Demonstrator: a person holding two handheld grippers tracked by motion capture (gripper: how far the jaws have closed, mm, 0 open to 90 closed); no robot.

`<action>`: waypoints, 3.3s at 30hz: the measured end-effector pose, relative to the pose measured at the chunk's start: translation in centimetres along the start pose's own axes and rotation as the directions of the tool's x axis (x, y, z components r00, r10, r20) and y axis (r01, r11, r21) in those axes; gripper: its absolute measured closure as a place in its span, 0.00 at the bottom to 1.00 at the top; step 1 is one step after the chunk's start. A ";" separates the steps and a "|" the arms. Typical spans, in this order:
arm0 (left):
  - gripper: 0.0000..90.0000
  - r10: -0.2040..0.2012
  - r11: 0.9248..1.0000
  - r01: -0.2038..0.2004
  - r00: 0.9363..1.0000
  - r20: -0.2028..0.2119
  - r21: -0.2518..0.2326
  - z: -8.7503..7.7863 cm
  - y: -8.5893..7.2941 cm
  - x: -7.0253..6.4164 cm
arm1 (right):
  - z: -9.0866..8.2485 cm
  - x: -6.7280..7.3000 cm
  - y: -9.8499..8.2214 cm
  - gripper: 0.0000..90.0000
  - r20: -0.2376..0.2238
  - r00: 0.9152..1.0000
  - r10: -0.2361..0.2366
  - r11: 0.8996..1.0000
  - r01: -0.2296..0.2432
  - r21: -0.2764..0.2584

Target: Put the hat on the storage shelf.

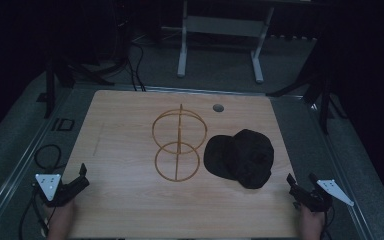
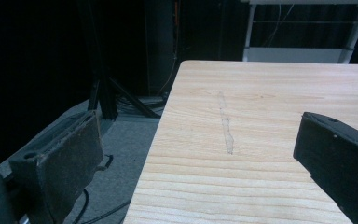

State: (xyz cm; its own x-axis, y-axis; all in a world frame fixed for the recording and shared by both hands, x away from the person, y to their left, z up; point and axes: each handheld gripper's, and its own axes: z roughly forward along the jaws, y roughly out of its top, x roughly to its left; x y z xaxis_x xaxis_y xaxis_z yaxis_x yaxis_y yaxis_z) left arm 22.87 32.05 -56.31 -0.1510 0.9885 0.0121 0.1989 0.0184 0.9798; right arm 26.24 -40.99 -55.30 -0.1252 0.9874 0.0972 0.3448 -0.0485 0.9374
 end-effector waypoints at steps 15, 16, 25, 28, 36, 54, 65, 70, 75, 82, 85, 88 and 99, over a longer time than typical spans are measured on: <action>0.02 0.016 1.000 -0.016 1.000 0.023 0.002 0.1 0.0 -0.1 | -0.1 0.1 0.6 0.15 -0.180 0.984 -0.008 0.997 0.022 0.076; 0.02 0.016 1.000 -0.016 1.000 0.026 0.001 0.1 0.0 -0.1 | -0.2 0.1 0.6 0.15 -0.177 0.984 -0.020 0.998 0.031 0.060; 0.02 0.031 0.999 -0.031 0.999 0.033 0.004 0.1 0.0 -0.2 | 0.3 0.4 2.6 0.15 -0.249 0.968 -0.039 0.998 0.050 0.036; 0.02 0.031 1.000 -0.031 0.999 0.033 0.004 0.1 0.0 -0.2 | 0.5 1.0 3.7 0.15 -0.285 0.956 -0.065 0.996 0.078 0.035; 0.02 0.033 0.999 -0.033 0.999 0.033 0.004 0.1 0.0 -0.2 | 1.7 3.0 6.0 0.15 -0.404 0.908 -0.111 0.989 0.141 0.046; 0.02 0.037 0.999 -0.037 0.999 0.039 0.009 0.2 0.1 -0.3 | 5.7 6.9 8.8 0.14 -0.508 0.829 -0.235 0.949 0.308 0.062; 0.02 0.042 0.999 -0.043 0.998 0.041 0.015 0.2 0.1 -0.3 | 8.6 6.9 8.8 0.24 -0.559 0.777 -0.290 0.892 0.431 0.136; 0.02 0.041 0.999 -0.041 0.998 0.041 0.017 0.2 0.1 -0.3 | 8.6 7.2 8.4 0.45 -0.570 0.762 -0.306 0.874 0.462 0.148; 0.02 0.040 0.999 -0.041 0.998 0.041 0.017 0.2 0.1 -0.3 | 8.5 7.4 8.2 0.67 -0.559 0.761 -0.328 0.862 0.484 0.154; 0.02 0.043 0.999 -0.044 0.998 0.042 0.016 0.2 0.1 -0.3 | 8.3 7.3 8.2 0.97 -0.569 0.760 -0.316 0.871 0.470 0.143; 0.02 0.043 0.999 -0.044 0.998 0.042 0.016 0.2 0.1 -0.3 | 8.1 7.3 8.4 0.98 -0.559 0.764 -0.322 0.873 0.468 0.137; 0.02 0.042 0.999 -0.043 0.998 0.043 0.015 0.2 0.1 -0.3 | 7.8 7.3 8.7 0.99 -0.550 0.768 -0.329 0.875 0.468 0.129; 0.02 0.039 0.999 -0.040 0.998 0.042 0.016 0.2 0.1 -0.3 | 6.7 7.4 9.8 0.99 -0.544 0.772 -0.329 0.887 0.451 0.103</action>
State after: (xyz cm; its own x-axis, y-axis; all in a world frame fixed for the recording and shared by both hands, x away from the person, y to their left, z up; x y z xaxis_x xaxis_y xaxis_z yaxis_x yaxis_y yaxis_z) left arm 23.09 31.78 -56.26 -0.1022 0.9939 0.0420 0.2199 -0.0186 0.9753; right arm 34.91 -33.17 -47.61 -0.7163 0.6959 -0.0516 0.3452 0.4176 0.8405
